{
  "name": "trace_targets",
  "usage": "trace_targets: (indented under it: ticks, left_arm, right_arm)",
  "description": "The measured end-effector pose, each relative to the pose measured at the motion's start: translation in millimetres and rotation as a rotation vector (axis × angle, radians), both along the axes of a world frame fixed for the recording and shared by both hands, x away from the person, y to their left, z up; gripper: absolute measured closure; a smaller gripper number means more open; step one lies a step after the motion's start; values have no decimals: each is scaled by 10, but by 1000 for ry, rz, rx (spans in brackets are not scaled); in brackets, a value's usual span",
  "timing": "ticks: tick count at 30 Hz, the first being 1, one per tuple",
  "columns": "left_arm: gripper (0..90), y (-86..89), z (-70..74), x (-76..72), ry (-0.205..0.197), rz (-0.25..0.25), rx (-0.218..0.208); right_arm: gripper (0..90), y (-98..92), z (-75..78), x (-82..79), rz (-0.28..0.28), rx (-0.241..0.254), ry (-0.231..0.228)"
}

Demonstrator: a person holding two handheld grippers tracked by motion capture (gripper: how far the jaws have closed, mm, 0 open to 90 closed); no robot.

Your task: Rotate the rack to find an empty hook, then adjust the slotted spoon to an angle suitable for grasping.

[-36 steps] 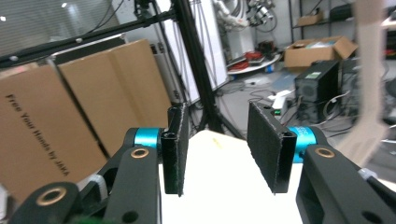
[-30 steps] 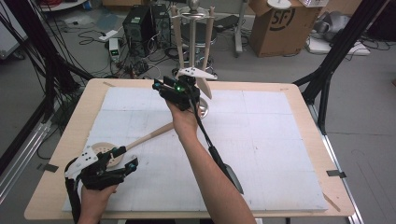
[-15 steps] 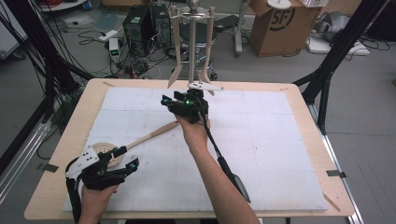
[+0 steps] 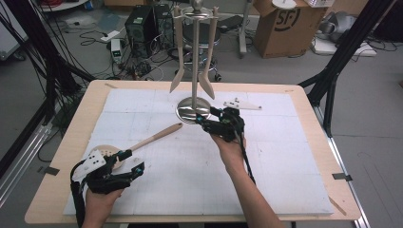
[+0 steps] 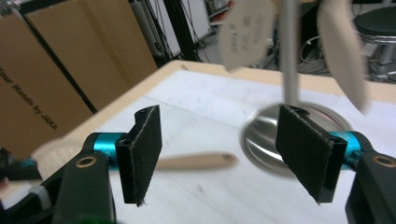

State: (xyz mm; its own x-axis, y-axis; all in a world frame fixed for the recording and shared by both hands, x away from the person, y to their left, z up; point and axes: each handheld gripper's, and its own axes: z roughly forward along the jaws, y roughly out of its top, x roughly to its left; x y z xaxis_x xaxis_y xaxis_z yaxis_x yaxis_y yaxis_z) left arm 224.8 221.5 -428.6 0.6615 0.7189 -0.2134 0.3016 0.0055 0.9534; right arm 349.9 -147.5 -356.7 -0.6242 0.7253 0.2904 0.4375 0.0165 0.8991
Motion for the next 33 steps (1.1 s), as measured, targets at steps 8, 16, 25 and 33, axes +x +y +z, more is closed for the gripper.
trace_targets:
  ticks: [8,16,25,33]
  left_arm:
    - [276,-63,4,12,0,-10,7]
    - [276,-84,-4,22,7,-11,12]
    - [267,-152,-24,83,24,-31,27]
    - [263,-161,43,177,42,-31,17]
  right_arm:
    - [298,-589,-183,-318,-57,-20,-10]
    - [290,-1051,-322,-533,-118,-2,6]
    - [277,-1359,-387,-810,-136,-44,-2]
    - [276,-1584,-450,-961,-177,-19,-18]
